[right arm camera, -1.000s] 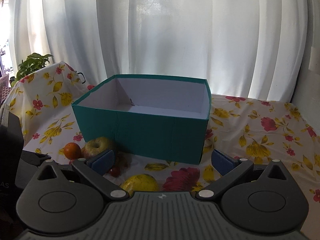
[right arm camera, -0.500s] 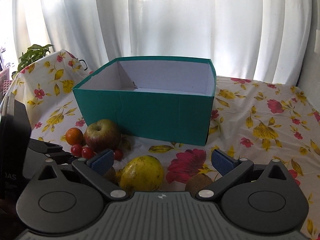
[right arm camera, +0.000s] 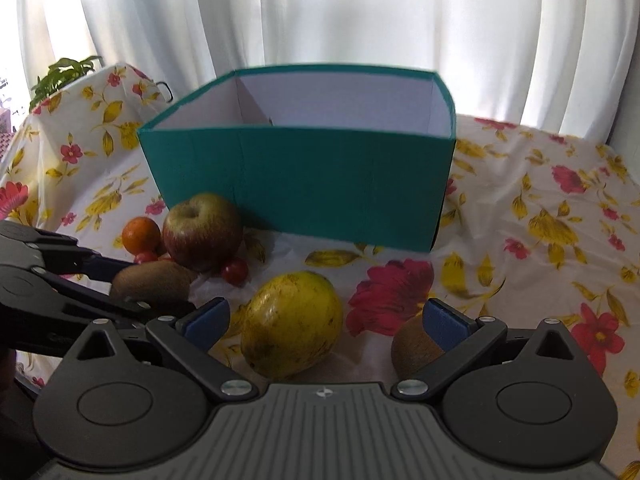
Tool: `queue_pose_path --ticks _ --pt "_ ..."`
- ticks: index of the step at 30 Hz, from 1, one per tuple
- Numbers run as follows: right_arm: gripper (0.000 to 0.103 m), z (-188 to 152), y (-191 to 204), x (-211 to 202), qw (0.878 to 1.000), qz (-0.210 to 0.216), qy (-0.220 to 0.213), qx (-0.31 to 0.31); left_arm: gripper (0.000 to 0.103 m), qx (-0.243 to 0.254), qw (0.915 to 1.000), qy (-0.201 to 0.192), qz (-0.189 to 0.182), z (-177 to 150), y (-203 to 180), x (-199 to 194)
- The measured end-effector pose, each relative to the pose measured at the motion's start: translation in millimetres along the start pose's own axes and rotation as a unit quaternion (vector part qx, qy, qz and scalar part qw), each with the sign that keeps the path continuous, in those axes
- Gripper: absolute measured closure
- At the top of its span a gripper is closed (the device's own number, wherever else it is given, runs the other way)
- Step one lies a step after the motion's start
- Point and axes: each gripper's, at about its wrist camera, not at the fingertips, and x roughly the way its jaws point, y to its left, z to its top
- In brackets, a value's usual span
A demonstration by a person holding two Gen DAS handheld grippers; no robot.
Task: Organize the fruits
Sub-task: 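Lower the kiwi into the teal box with the left tool while the right tool holds the guava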
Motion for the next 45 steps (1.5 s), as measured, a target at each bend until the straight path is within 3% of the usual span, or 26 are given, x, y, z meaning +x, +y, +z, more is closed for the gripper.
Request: queue_pose_path --ticks 12,17,22,27,34,45 --pt "0.014 2 12 25 0.999 0.018 0.027 -0.012 0.034 -0.021 0.9997 0.002 0.013 -7 17 -13" --pt "0.029 1 19 37 0.998 0.025 0.040 -0.030 0.034 -0.027 0.9996 -0.002 0.012 -6 18 -18" --pt "0.041 -3 23 48 0.998 0.004 0.046 -0.041 0.034 -0.028 0.9995 0.000 0.014 -4 19 -20" --pt "0.042 0 19 42 0.999 0.007 0.040 -0.026 0.034 -0.030 0.9993 -0.009 0.019 2 20 -27" --pt "0.042 23 11 8 1.000 0.007 -0.013 -0.015 0.034 -0.050 0.9975 -0.048 0.013 34 28 -51" --pt "0.042 81 -11 -40 0.993 -0.013 -0.120 -0.003 0.034 -0.075 0.9875 -0.108 0.087 115 32 -66"
